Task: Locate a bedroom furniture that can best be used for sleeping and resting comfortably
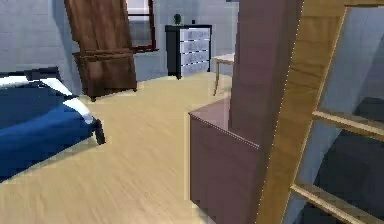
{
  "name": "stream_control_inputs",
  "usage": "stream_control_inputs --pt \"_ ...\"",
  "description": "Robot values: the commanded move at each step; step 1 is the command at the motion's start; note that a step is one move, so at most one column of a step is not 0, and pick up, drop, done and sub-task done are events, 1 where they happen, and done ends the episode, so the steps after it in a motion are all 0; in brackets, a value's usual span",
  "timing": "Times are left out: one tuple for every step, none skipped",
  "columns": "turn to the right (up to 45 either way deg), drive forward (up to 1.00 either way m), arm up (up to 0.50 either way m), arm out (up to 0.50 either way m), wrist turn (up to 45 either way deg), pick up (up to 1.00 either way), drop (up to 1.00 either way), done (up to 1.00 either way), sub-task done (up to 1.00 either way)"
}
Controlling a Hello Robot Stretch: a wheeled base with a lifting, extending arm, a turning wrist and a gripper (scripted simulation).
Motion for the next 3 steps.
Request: stream_control_inputs --pt "-39.0 0.0 0.0 0.0 0.0 0.0 0.0 0.0 0.0" --pt "-3.0 0.0 0.0 0.0 0.0 0.0 0.0 0.0 0.0" --pt "0.0 1.0 0.0 0.0 0.0 0.0 0.0 0.0 0.0"
